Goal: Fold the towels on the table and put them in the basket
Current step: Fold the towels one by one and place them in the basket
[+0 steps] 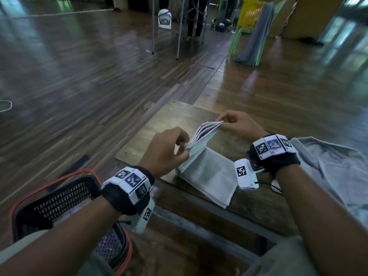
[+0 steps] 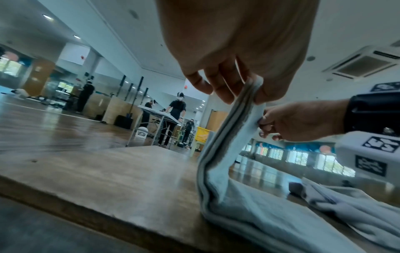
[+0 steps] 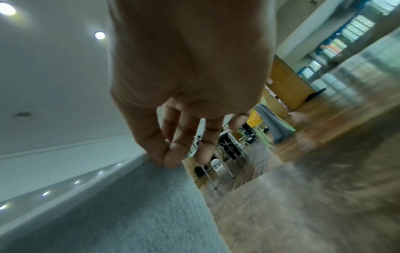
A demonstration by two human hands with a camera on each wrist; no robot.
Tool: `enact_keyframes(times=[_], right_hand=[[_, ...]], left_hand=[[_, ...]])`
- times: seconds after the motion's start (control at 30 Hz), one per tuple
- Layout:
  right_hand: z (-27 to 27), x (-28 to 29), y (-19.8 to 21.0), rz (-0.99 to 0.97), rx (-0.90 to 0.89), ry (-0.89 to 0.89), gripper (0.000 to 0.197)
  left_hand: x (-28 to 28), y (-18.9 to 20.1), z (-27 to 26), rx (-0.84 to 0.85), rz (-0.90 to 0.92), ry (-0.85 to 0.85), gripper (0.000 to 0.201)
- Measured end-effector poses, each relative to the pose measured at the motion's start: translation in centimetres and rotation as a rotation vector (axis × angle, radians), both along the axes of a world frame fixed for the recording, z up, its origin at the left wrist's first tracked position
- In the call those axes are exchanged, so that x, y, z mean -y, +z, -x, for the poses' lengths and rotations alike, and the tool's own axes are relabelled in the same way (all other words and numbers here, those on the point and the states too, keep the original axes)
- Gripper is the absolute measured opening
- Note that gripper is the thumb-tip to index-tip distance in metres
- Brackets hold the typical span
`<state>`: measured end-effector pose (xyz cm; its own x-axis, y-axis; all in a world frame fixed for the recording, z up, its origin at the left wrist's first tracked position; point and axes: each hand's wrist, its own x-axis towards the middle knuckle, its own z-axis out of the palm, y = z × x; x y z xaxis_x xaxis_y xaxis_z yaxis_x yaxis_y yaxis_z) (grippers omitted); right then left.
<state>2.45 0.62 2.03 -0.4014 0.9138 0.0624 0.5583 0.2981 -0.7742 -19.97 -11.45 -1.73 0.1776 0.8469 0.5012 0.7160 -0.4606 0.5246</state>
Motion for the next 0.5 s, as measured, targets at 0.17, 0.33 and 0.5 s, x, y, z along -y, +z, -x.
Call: enact_keyframes(times=[0.17, 0.33, 0.5], right_hand=[[-3.6, 1.6, -1.3, 0.191, -0.031, -0.045, 0.016], [-6.7, 2.6, -3.0, 0.338, 0.069, -0.14, 0.021], [-8.7, 2.7, -5.3, 0.344, 0.172, -0.12, 0.007]], left_hand=[[1.3, -1.8, -3.7, -0.044, -0.029, -0.097, 0.018], [2.8, -4.4, -6.7, -0.181, -0.049, -0.151, 0.022], [3.2, -5.8, -8.5, -0.236, -0.002, -0.244, 0.028]])
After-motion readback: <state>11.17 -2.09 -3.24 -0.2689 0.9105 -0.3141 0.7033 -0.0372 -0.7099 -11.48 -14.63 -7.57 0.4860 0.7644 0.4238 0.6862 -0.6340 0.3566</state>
